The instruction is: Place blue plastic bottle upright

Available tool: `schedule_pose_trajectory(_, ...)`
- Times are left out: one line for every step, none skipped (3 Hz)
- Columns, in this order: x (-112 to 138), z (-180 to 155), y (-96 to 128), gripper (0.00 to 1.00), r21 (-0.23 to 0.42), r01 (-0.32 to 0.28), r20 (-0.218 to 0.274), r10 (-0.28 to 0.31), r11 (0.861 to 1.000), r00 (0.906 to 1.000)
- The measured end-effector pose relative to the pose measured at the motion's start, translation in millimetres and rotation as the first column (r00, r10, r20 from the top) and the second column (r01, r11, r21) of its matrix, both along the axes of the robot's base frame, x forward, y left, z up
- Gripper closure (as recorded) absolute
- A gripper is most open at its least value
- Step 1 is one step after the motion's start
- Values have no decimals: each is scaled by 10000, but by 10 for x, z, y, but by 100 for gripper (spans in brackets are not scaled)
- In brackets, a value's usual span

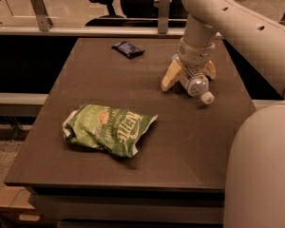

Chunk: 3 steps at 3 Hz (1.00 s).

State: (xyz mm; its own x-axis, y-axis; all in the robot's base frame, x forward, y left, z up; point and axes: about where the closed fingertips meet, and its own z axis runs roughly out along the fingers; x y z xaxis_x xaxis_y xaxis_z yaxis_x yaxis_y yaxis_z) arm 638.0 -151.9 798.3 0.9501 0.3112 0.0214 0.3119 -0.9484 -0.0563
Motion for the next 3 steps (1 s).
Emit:
schedule_pose_trajectory(0,78,0,64,-2,1,2,-1,10000,10000)
schedule_pose_trajectory(1,169,1,88,-1,2,2,-2,10000,10000)
schedule_pose_trajectory(1,235,0,100,1,6,3,-6,10000,10000)
